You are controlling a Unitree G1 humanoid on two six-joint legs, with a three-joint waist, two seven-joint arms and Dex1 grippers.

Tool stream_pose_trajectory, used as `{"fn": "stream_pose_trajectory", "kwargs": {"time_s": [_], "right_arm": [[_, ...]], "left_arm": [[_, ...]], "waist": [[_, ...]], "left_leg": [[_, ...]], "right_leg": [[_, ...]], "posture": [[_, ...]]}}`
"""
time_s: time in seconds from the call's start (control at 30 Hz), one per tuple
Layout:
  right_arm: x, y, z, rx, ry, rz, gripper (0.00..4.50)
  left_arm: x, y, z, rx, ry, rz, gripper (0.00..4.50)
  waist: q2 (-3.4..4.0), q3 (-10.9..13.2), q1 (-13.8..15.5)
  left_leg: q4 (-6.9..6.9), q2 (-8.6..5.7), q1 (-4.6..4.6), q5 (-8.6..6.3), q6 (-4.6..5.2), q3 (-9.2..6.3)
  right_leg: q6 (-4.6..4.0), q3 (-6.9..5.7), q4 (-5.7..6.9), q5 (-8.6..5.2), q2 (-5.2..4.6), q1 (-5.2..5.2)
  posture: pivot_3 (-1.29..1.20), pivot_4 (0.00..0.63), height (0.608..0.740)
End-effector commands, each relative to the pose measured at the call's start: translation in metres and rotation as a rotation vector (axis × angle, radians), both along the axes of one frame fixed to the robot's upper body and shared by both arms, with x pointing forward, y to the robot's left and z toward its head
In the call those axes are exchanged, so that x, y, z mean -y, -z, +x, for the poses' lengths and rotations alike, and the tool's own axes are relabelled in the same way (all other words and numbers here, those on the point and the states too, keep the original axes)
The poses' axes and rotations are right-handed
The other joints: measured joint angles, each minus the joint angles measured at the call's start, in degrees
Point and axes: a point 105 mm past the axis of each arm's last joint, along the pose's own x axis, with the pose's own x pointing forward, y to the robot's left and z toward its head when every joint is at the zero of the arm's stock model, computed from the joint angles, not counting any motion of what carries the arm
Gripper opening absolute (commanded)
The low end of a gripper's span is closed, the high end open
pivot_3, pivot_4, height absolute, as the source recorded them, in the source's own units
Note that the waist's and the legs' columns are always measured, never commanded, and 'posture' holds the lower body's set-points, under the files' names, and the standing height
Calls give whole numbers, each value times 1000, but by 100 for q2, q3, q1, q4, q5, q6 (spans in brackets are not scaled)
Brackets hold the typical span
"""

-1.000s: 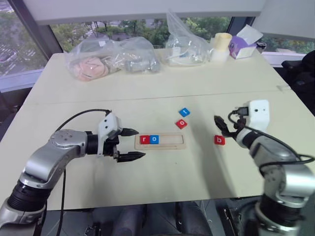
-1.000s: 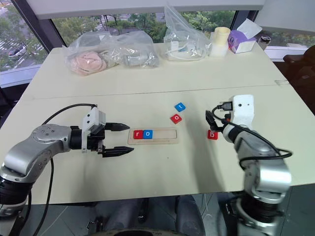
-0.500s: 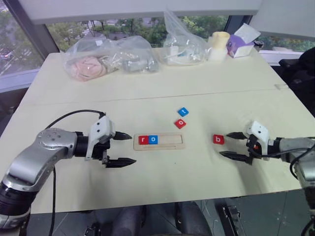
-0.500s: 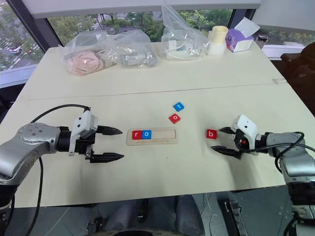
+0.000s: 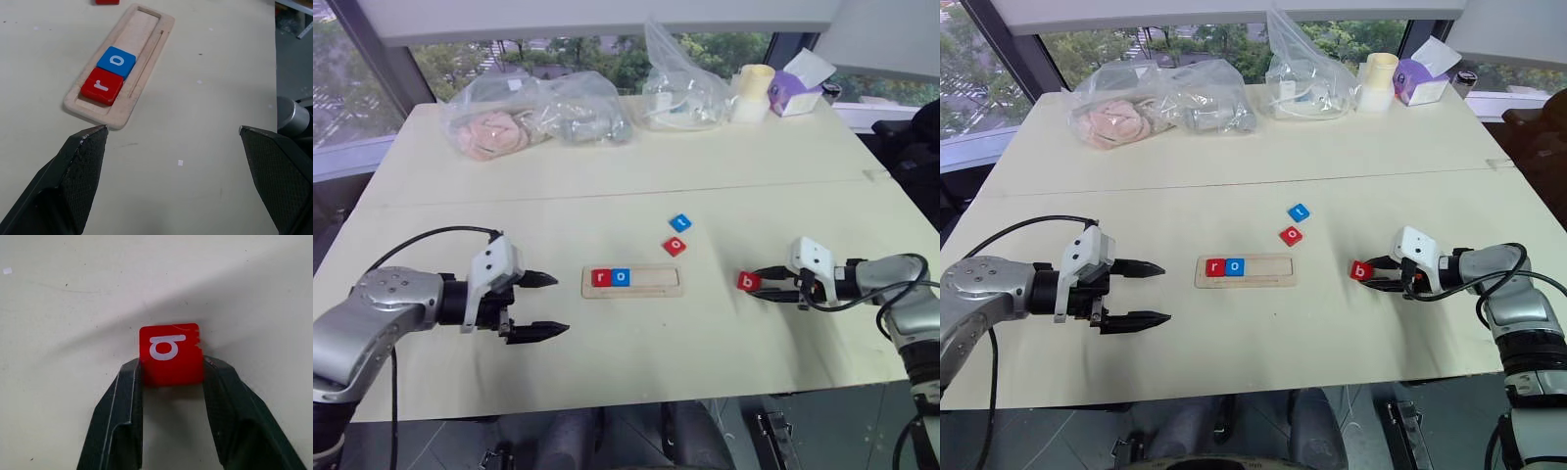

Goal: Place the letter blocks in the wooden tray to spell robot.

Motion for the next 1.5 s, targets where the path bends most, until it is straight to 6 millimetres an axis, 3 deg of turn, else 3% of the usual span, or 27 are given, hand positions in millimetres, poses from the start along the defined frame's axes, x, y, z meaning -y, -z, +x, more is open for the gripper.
{"fn": "stream_pose_trajectory", "kwargs": {"time_s": [0.03,0.27,0.43,0.7,1.43,1.5], "right_arm": [[-25,-24,10,72,-35,50,1130],[-95,-57,18,115,-179,145,1130],[-142,-49,25,110,-330,89,1130],[-177,-33,32,78,-453,-8,1130],[-186,-12,37,52,-468,-76,1130],[-187,-12,37,53,-469,-73,2173]], "left_arm": [[1,-9,1,47,6,5,4500],[-1,-12,7,62,0,15,4500],[-1,-11,5,50,3,21,4500],[4,-9,6,63,-10,14,4500],[13,-1,10,79,-23,-3,4500],[13,-1,11,80,-23,-4,4500]], "waist": [[0,0,-14],[2,2,-3],[-3,4,-8],[-4,4,-28],[-6,5,-36],[-6,5,-36]], "left_leg": [[0,0,1,0,0,0],[-1,3,0,0,0,8],[3,1,-1,0,-1,10],[3,-2,0,1,-2,10],[9,-2,11,6,-9,9],[9,-2,11,6,-9,9]], "right_leg": [[0,1,1,0,0,-1],[-1,13,27,1,4,-22],[0,13,23,1,2,-19],[2,13,27,3,3,-20],[1,14,62,3,9,-27],[1,14,62,3,9,-27]], "posture": [[0,150,740],[0,150,740],[0,150,740],[0,150,740],[0,150,740],[0,150,740]]}}
